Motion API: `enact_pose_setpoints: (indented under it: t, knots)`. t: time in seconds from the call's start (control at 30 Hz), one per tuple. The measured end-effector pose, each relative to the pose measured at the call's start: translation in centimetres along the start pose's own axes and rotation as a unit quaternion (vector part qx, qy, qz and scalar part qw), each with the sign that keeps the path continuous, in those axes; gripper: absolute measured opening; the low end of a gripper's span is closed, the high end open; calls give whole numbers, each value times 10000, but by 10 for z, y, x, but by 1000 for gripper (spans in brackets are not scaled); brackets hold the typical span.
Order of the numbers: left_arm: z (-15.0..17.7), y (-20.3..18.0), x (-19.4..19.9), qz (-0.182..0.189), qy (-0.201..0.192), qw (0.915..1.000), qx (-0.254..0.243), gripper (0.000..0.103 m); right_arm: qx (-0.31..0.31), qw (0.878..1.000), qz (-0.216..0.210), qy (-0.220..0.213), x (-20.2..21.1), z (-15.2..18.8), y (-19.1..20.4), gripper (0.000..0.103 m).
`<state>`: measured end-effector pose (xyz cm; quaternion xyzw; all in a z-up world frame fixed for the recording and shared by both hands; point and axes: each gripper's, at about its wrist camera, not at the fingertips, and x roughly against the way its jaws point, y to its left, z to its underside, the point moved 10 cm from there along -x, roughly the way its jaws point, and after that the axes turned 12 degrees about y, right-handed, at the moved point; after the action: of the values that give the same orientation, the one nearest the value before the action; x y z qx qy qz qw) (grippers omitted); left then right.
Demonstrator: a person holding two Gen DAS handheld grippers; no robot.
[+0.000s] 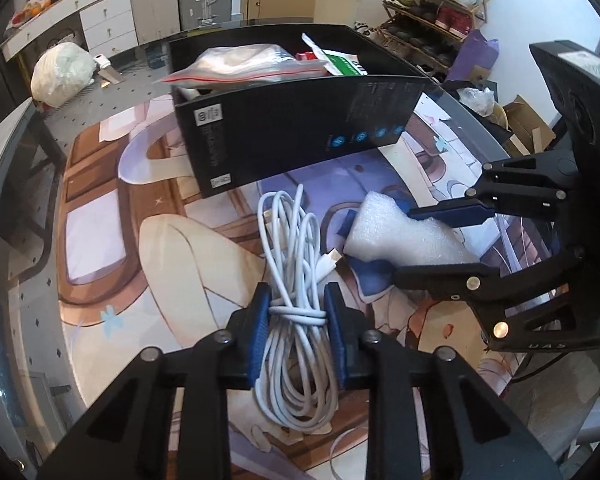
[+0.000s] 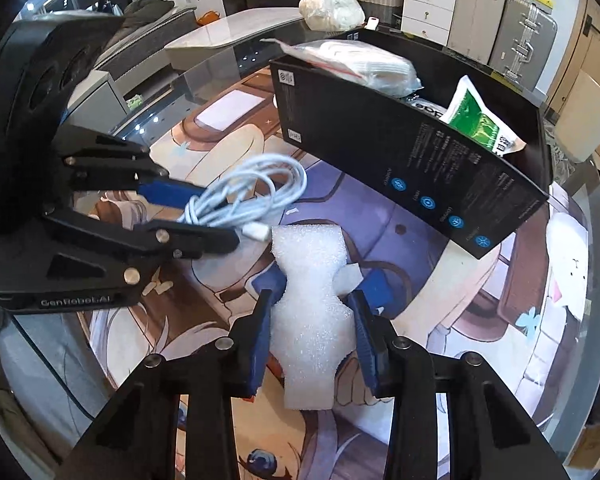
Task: Organize soft objects
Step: 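Lift the white cable with the left gripper while the right lifts the foam piece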
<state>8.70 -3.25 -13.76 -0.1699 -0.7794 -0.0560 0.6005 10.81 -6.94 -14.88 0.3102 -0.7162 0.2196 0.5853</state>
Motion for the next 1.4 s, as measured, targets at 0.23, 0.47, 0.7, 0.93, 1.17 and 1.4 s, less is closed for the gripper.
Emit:
enact_pose_setpoints:
  t: [0.23, 0.47, 0.7, 0.93, 1.17, 1.4]
  knots:
    - [-2, -5, -1, 51, -8, 10000, -38, 25, -55, 9999, -8, -110, 9, 3, -5, 38]
    - [-5, -2, 14, -103, -297, 9995, -59, 25, -231, 9987, 18, -447, 29, -2, -13, 38]
    - [-10, -4, 27, -82, -561, 9983, -142, 25, -313, 9970, 34, -710, 47, -4, -19, 38]
    - [0, -2, -1, 3, -37, 10000, -28, 50, -218, 9983, 17, -534, 34, -3, -12, 38]
    - [-3, -7, -4, -251, -29, 9995, -213, 24, -206, 9986, 15, -486, 30, -3, -11, 38]
    - [-10, -11, 15, -170, -394, 9988, -240, 24, -228, 9982, 11, -550, 33, -5, -12, 38]
